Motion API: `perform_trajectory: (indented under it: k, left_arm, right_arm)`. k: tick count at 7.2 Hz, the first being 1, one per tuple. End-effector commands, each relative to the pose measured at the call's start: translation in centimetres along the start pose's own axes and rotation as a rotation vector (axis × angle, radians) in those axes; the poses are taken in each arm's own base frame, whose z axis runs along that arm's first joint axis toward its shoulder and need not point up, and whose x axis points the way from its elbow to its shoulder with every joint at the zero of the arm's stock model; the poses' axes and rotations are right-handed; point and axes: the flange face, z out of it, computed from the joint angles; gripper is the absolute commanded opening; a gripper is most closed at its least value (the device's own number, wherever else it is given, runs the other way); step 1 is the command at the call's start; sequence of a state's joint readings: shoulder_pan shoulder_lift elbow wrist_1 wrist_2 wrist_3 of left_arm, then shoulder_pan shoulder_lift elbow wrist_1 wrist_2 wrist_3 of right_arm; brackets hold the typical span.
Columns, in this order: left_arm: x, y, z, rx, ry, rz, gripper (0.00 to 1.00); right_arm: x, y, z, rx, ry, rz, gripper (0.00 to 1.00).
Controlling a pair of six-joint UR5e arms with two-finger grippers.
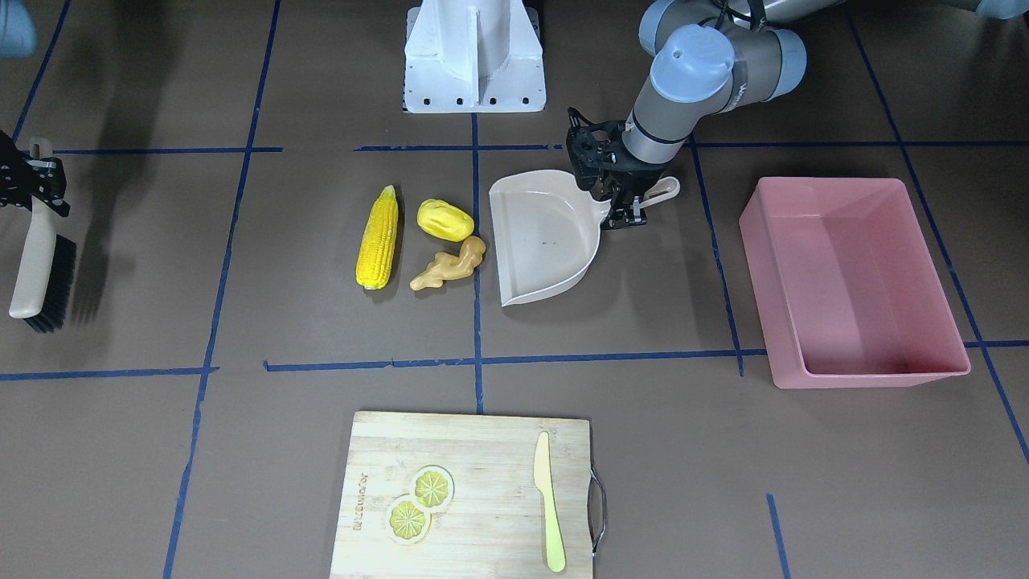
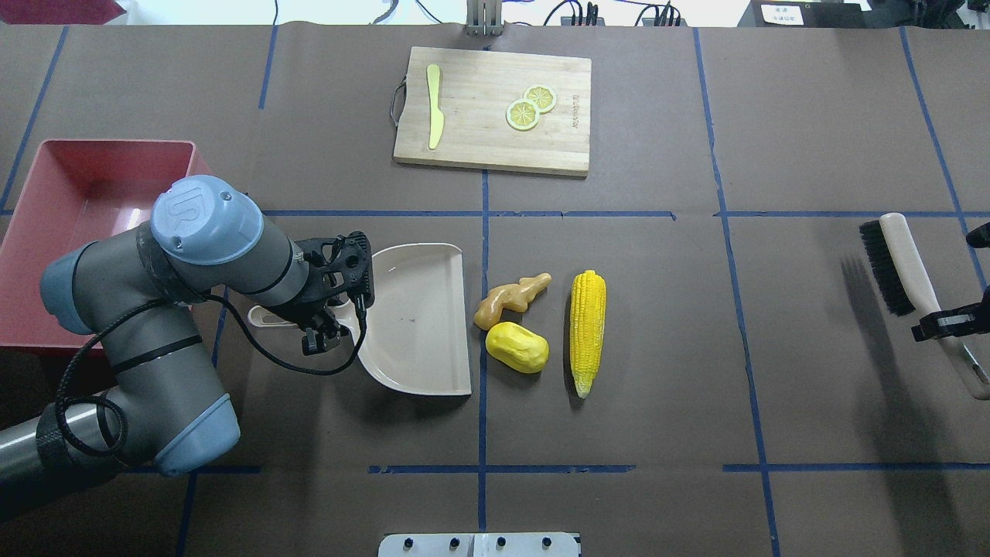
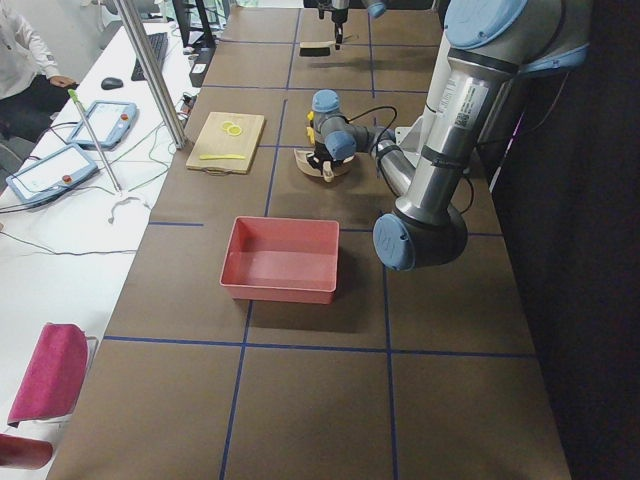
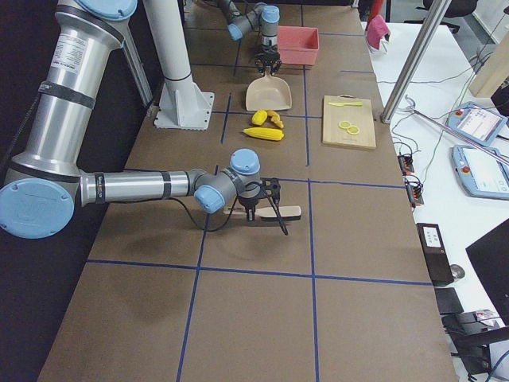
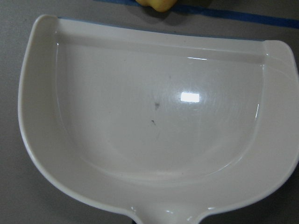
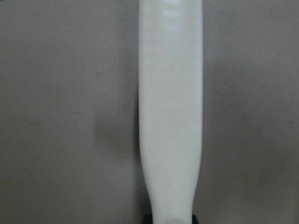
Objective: Sweep and dump trash into bin
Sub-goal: 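Drag the dustpan with the left gripper toward the ginger, potato and corn, then lift the brush with the right gripper and bring it beside the vegetables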
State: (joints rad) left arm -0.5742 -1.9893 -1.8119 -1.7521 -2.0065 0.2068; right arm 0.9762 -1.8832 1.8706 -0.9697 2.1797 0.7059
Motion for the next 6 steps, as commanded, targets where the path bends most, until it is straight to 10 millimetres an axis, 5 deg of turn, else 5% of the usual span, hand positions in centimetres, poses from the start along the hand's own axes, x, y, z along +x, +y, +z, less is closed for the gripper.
perform_trajectory:
  k: [1,6]
  left_arm:
    - [-0.3,-0.4,0.6,-0.006,0.002,-0.014,0.0]
    - [-0.6,-1.3,0.7,0.008,-0.001,-0.009,0.0]
  right_arm:
    - [-3.3,-0.1,-0.7,0.001,-0.039,0.022,0.0]
    - [-16.0,0.8,1.1,-0.031,-0.129,0.107,0.0]
